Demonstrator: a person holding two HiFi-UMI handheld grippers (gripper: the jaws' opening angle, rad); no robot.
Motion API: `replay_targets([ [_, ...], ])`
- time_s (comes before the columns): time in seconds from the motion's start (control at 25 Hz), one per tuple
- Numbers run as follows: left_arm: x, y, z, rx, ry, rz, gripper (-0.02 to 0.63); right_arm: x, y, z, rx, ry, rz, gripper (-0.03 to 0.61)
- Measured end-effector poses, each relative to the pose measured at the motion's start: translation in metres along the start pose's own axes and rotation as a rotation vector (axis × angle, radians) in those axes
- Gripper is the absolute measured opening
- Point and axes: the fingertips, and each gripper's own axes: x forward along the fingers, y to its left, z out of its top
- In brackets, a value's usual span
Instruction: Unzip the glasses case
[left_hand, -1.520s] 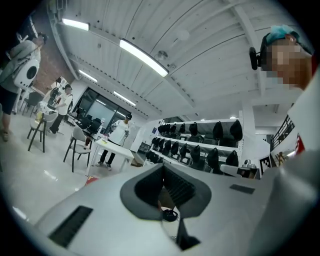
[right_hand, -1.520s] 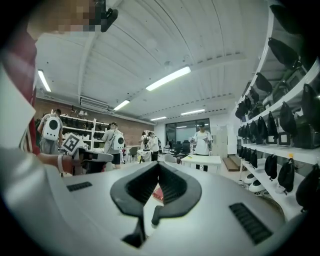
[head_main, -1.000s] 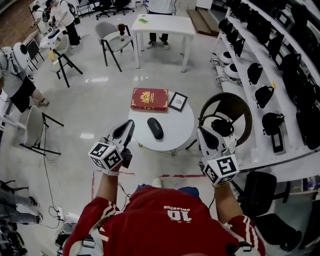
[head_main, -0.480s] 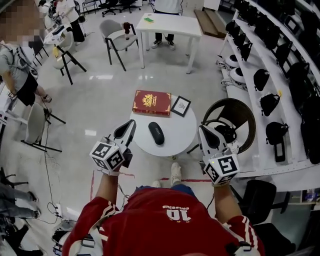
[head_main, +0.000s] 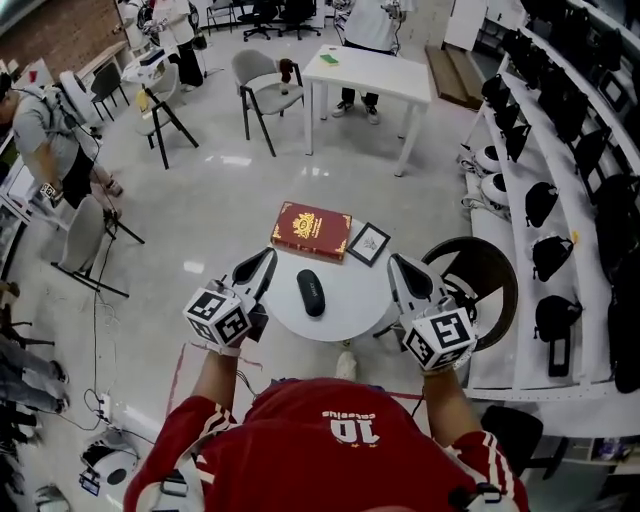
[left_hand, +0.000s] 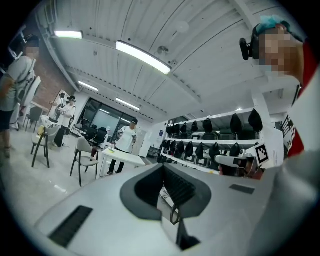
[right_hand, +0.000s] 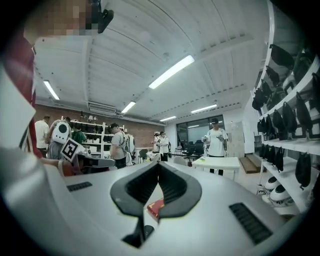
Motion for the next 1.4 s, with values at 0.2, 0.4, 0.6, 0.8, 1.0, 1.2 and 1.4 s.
replay_targets([
  [0.2,0.012,0.002,0.003,0.026,0.004,0.027,0.008,0.007,-0.010,-0.004,-0.004,0.014,0.028,0.015],
  [0.4,0.019,0.005,0.001,0.033,0.026,0.024,0.090,0.011,-0.015,-0.009,-0.005,0.026,0.023,0.015],
  [0.6,0.026,0.014,-0.004,0.026,0.042,0.008,0.204,0.016,-0.013,-0.015,0.007,0.022,0.010,0.015],
  [0.8,0.037,0.019,-0.019,0.016,0.074,-0.014,0.249,0.019,-0.010,-0.021,0.014,0.025,0.002,0.015],
  [1.0,0.057,0.033,-0.056,-0.106,0.115,-0.031,0.249,0.023,-0.015,-0.028,0.010,0.037,-0.014,0.015],
  [1.2,0.072,0.050,-0.113,-0.180,0.193,0.007,0.249,0.029,-0.025,-0.038,0.026,0.045,-0.022,0.015],
  [1.4,0.079,0.065,-0.168,-0.238,0.264,0.063,0.249,0.035,-0.035,-0.048,0.046,0.054,-0.020,0.015],
])
